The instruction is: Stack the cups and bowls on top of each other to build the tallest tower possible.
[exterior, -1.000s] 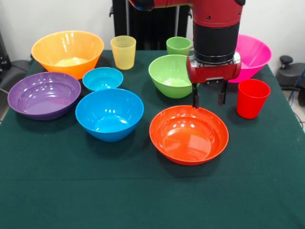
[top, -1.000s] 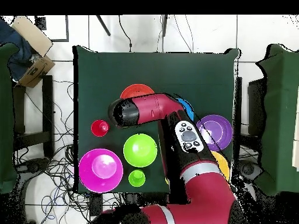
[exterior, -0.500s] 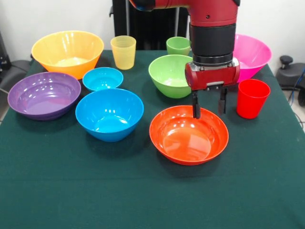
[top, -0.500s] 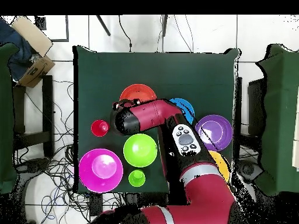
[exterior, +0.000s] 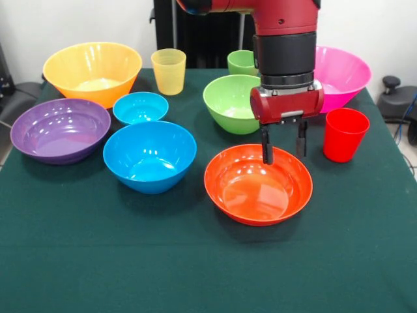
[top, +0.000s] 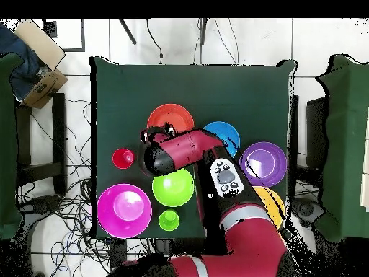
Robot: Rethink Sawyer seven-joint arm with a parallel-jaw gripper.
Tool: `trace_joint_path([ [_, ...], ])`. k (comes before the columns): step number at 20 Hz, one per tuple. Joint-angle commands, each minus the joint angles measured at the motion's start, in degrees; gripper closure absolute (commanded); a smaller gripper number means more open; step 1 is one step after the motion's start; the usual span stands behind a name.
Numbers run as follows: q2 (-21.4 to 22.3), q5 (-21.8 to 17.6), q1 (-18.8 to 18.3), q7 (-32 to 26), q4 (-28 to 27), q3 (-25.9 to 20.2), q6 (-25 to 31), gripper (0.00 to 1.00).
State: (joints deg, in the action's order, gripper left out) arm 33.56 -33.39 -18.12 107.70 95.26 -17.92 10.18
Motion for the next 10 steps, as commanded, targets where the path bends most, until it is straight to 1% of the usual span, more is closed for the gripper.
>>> trace_joint_path([
  [1, 0.19, -4.43, 1.96, -0.20, 0.35, 1.12, 0.99, 0.00],
  [2, 0.07, -4.37, 2.30, -0.30, -0.14, 1.46, 1.75, 0.00],
  [5, -1.32, -3.59, 4.83, 0.54, -3.02, 4.32, 5.04, 0.00],
  [10, -2.16, -2.95, 6.30, 0.70, -4.25, 6.20, 5.53, 0.00],
])
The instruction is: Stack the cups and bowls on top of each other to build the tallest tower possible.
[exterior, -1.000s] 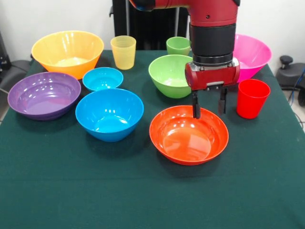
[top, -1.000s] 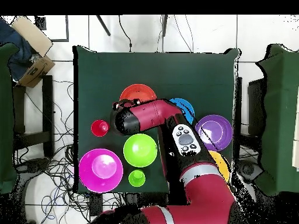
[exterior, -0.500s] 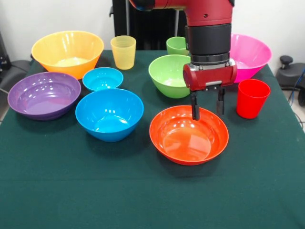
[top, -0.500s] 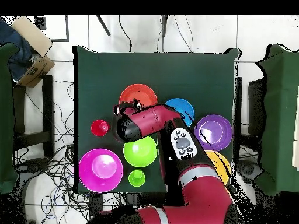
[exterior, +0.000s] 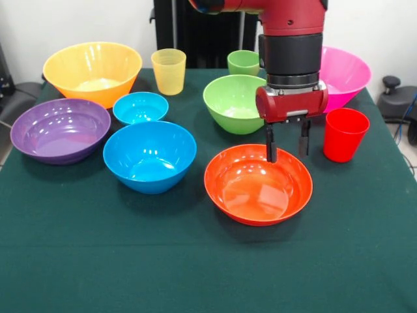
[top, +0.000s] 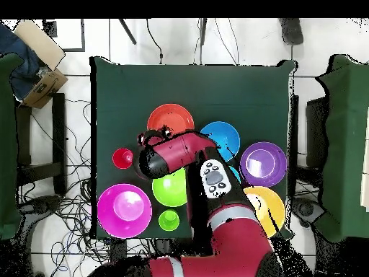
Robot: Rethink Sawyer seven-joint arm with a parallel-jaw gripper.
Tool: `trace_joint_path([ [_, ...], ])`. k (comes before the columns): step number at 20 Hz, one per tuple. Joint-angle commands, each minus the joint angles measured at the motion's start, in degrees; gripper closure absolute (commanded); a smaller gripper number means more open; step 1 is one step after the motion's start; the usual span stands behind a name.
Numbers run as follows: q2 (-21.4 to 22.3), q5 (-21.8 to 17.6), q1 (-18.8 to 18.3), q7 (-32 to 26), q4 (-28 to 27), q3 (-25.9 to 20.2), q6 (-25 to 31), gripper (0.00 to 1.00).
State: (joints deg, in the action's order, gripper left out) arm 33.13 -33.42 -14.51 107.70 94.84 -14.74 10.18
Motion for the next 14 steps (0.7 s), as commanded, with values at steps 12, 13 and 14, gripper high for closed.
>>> trace_joint_path([
  [12, -0.45, -0.51, 0.87, -1.06, -2.80, 1.33, 7.08, 0.00],
  [13, -0.36, -0.65, 0.95, -0.98, -2.68, 1.47, 6.95, 0.00],
  [14, -0.37, -0.95, 1.10, -0.92, -2.63, 1.65, 6.64, 0.00],
])
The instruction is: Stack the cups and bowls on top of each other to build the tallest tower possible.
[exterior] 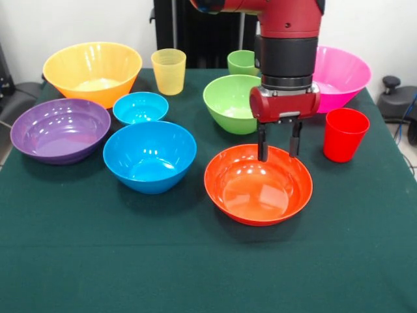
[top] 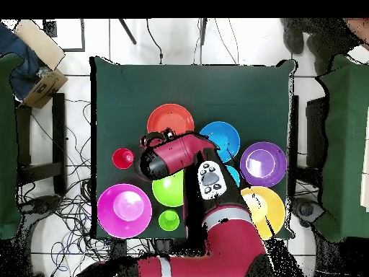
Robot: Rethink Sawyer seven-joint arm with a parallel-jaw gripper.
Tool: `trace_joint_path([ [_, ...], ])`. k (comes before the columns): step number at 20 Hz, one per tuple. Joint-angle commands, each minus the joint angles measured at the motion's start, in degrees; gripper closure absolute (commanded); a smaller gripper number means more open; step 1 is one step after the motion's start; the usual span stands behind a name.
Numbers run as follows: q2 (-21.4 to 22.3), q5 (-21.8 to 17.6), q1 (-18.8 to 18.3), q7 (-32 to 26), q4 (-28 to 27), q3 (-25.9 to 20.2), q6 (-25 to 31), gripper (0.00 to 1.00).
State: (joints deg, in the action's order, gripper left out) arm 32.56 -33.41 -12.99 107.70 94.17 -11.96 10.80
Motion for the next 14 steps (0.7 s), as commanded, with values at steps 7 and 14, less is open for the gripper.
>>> trace_joint_path([
  [7, 0.16, -1.42, -0.16, -0.40, -1.39, -0.66, 4.72, 0.00],
  [14, -1.63, -0.33, 0.39, -3.71, -3.15, -0.87, 12.52, 0.00],
])
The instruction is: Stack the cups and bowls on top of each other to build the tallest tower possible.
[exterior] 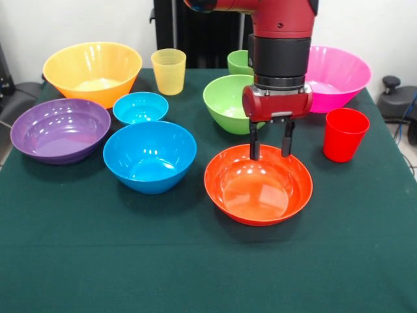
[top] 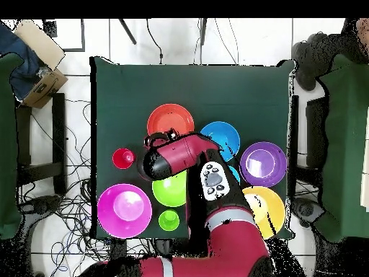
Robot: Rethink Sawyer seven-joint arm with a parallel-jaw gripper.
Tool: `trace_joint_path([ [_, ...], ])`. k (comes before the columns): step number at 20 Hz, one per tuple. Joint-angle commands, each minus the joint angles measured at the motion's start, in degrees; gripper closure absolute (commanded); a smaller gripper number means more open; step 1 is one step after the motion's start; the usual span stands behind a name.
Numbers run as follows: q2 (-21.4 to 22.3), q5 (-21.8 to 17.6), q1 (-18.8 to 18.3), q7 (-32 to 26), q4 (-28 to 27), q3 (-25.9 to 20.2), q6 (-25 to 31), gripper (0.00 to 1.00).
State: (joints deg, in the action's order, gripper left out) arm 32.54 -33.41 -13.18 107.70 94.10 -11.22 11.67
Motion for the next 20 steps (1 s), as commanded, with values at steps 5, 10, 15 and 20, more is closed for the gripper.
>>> trace_joint_path([
  [5, -2.80, -0.17, 1.62, -4.83, -5.37, -1.70, 16.55, 0.00],
  [10, -3.98, 0.90, 1.66, -4.64, -6.24, -3.08, 21.46, 0.00],
  [15, -4.09, 2.60, 1.35, -1.29, -5.47, -4.29, 20.61, 0.00],
  [20, -3.45, 3.06, 0.90, -0.51, -4.85, -4.10, 19.00, 0.00],
])
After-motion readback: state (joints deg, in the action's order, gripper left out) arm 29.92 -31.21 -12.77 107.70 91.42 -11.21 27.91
